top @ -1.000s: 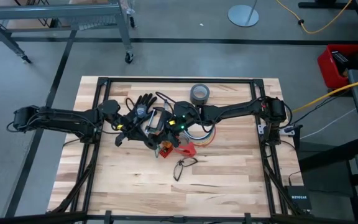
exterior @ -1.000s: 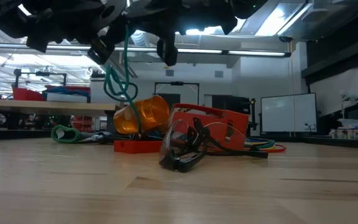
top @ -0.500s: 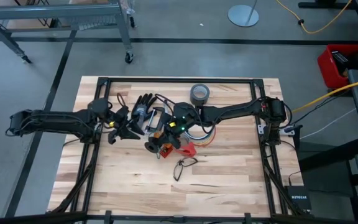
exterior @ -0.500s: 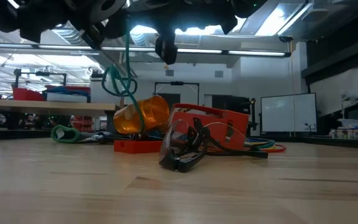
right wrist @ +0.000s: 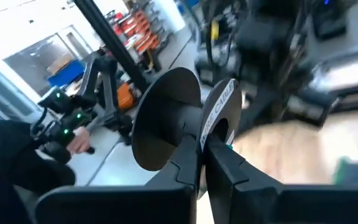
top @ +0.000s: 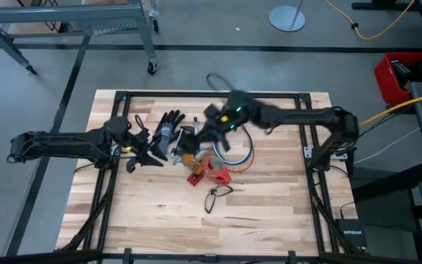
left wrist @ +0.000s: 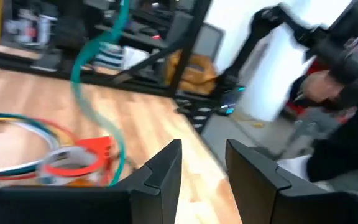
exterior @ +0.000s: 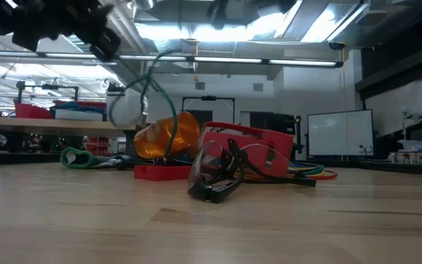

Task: Coil cords
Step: Coil the green wire on the spool

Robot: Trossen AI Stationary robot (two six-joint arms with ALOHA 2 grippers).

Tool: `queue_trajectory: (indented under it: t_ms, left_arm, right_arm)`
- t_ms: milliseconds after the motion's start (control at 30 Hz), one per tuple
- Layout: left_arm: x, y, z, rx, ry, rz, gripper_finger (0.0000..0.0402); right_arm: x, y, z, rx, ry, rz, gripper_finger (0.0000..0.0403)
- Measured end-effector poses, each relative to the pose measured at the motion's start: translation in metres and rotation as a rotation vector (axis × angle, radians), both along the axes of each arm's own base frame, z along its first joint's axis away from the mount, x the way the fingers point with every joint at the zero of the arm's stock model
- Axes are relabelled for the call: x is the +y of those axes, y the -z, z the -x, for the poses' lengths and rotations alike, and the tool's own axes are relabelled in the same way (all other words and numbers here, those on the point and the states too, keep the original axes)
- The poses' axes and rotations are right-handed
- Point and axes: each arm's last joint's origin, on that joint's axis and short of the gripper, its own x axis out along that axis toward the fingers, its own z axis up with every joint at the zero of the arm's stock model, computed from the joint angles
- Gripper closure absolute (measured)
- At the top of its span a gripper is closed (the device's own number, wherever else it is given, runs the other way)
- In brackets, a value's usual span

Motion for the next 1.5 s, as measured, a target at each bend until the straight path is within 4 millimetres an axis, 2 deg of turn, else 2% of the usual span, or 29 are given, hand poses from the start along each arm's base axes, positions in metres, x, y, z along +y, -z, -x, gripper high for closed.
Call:
queue_trajectory:
  t_ms: [100, 233, 367, 433, 600, 733, 900, 1000, 1100, 1233, 1500]
  left_arm:
    - [0.002, 0.003, -0.003, 0.009, -0.046, -0.029, 0.0286]
    - [0.004, 0.009, -0.008, 0.026, -0.099, -0.082, 0.0286]
    - [0.010, 0.014, -0.018, 0.024, -0.229, -0.169, 0.0286]
    - [0.013, 0.013, -0.026, -0.033, -0.291, -0.201, 0.0286]
    - [0.020, 0.006, -0.050, -0.281, -0.381, -0.172, 0.0286]
    - [0.028, 0.021, -0.077, -0.275, -0.457, -0.132, 0.0286]
    - [0.032, 0.040, -0.132, -0.165, -0.448, -0.093, 0.0286]
    - [0.029, 0.041, -0.165, -0.186, -0.407, -0.144, 0.0286]
    - [0.025, 0.040, -0.189, -0.218, -0.374, -0.232, 0.0286]
    - [0.023, 0.038, -0.198, -0.211, -0.360, -0.333, 0.0286]
    - [0.034, 0.044, -0.197, -0.137, -0.404, -0.406, 0.0286]
  right_arm:
    - [-0.009, -0.022, 0.027, -0.006, 0.045, 0.062, 0.0388]
    - [-0.016, -0.045, 0.072, 0.054, 0.190, 0.188, 0.0388]
    - [-0.017, -0.065, 0.119, 0.120, 0.382, 0.312, 0.0388]
    - [-0.014, -0.073, 0.138, 0.126, 0.445, 0.355, 0.0388]
    - [-0.006, -0.088, 0.172, 0.102, 0.522, 0.434, 0.0388]
    - [-0.001, -0.094, 0.194, 0.105, 0.575, 0.472, 0.0388]
    - [0.003, -0.101, 0.207, 0.068, 0.599, 0.476, 0.0388]
    - [0.004, -0.102, 0.208, 0.064, 0.599, 0.476, 0.0388]
    - [0.004, -0.102, 0.208, 0.064, 0.599, 0.476, 0.0388]
    - [0.005, -0.102, 0.208, 0.048, 0.545, 0.463, 0.0388]
    - [0.008, -0.102, 0.207, 0.024, 0.452, 0.438, 0.0389]
